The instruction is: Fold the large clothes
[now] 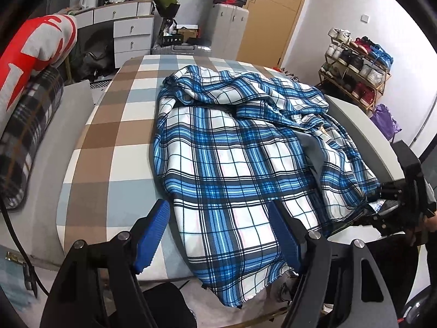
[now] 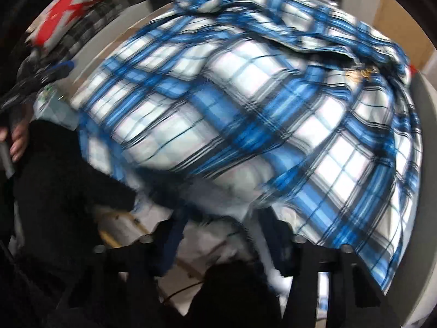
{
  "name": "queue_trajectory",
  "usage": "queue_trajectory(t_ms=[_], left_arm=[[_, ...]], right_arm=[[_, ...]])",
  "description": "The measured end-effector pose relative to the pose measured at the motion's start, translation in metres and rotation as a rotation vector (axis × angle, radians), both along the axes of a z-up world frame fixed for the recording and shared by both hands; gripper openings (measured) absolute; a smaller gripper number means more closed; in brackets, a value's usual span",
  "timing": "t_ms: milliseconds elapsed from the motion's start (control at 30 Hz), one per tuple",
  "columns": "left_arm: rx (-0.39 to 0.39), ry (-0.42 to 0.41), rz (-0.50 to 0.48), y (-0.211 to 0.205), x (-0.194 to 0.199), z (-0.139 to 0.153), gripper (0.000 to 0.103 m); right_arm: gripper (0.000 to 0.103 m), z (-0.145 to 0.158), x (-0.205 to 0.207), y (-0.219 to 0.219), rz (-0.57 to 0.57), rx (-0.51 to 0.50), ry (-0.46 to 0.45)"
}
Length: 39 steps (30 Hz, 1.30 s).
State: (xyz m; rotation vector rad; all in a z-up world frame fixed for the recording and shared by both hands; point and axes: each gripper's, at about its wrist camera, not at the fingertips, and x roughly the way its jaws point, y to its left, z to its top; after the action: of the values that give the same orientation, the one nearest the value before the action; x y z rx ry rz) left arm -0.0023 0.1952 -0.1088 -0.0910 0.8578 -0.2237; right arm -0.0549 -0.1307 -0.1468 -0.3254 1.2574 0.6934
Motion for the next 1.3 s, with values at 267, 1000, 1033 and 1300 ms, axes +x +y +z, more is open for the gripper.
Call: queue_trajectory(t_ms=[267, 1000, 1033, 1300], left_arm=[[-0.076, 0.014, 0.0, 0.004, 0.002, 0.001, 0.071], [-0.235, 0.063, 0.049, 0.024, 0.007, -0.001, 0.071], [-0.235, 0.063, 0.051, 0.024, 0.007, -0.001, 0.071], [-0.273, 0.074, 0.055, 0.026, 0.01, -0.002, 0.071]], right_arm=[[0.041, 0.016, -0.044, -0.008, 0.082, -0.045, 0.001], [0.003, 0.005, -0.057, 0.051, 0.138, -0.196, -0.352], [0.003, 0.011, -0.06, 0.049, 0.124, -0.168, -0.39], [0.003, 0.078, -0.041, -0.029, -0.184, 0.392, -0.344]])
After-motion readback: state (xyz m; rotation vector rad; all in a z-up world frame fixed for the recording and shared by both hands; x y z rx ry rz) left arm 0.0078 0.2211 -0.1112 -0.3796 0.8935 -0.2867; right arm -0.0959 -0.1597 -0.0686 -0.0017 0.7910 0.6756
